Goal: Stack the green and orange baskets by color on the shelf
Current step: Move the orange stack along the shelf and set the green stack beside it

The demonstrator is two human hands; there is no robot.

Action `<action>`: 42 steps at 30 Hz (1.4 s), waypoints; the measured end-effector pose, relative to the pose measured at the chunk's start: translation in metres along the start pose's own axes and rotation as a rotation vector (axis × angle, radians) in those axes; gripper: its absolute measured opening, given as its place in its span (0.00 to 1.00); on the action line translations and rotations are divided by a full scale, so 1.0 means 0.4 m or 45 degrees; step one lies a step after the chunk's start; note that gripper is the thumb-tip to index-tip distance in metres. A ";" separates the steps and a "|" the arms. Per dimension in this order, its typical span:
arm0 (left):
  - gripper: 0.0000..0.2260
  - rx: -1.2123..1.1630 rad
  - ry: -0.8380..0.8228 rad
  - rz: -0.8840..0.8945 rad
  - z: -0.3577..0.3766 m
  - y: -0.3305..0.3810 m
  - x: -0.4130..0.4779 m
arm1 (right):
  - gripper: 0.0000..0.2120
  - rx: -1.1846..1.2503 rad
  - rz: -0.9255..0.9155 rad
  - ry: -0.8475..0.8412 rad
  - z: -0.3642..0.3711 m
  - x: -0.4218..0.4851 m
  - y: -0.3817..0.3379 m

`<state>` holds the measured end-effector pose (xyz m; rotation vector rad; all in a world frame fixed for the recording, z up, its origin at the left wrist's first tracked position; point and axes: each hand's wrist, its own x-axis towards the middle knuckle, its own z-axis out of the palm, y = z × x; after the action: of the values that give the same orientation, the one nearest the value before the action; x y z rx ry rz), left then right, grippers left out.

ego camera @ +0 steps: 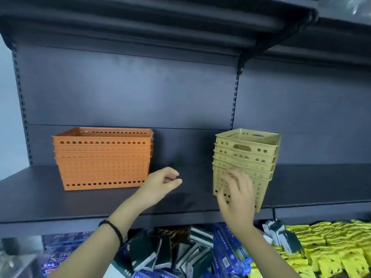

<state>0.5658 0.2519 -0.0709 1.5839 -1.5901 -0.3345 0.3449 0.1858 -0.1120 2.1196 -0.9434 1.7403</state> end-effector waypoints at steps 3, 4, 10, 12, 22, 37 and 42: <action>0.19 -0.073 0.055 0.052 0.138 0.099 0.028 | 0.16 -0.078 0.198 0.110 -0.077 0.002 0.113; 0.21 -0.110 0.086 0.058 0.176 0.129 0.039 | 0.18 -0.089 0.268 0.085 -0.094 0.004 0.157; 0.24 -0.363 0.284 0.042 0.377 0.271 0.064 | 0.27 0.231 0.269 -0.296 -0.152 0.016 0.314; 0.26 -0.416 0.387 0.028 0.421 0.291 0.065 | 0.28 0.313 0.234 -0.352 -0.145 -0.001 0.320; 0.41 -0.446 0.626 -0.029 0.405 0.242 0.090 | 0.28 0.529 -0.112 -0.644 -0.100 0.001 0.271; 0.26 -0.489 0.674 -0.431 0.390 0.166 0.145 | 0.36 0.562 0.544 -0.356 -0.083 0.075 0.479; 0.22 -0.634 0.707 -0.554 0.355 0.147 0.175 | 0.37 0.531 0.571 -0.440 -0.037 0.090 0.468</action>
<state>0.4360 0.1457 -0.0900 1.4430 -0.6684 -0.4340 0.2216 0.0396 -0.1135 2.7054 -1.3280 1.9441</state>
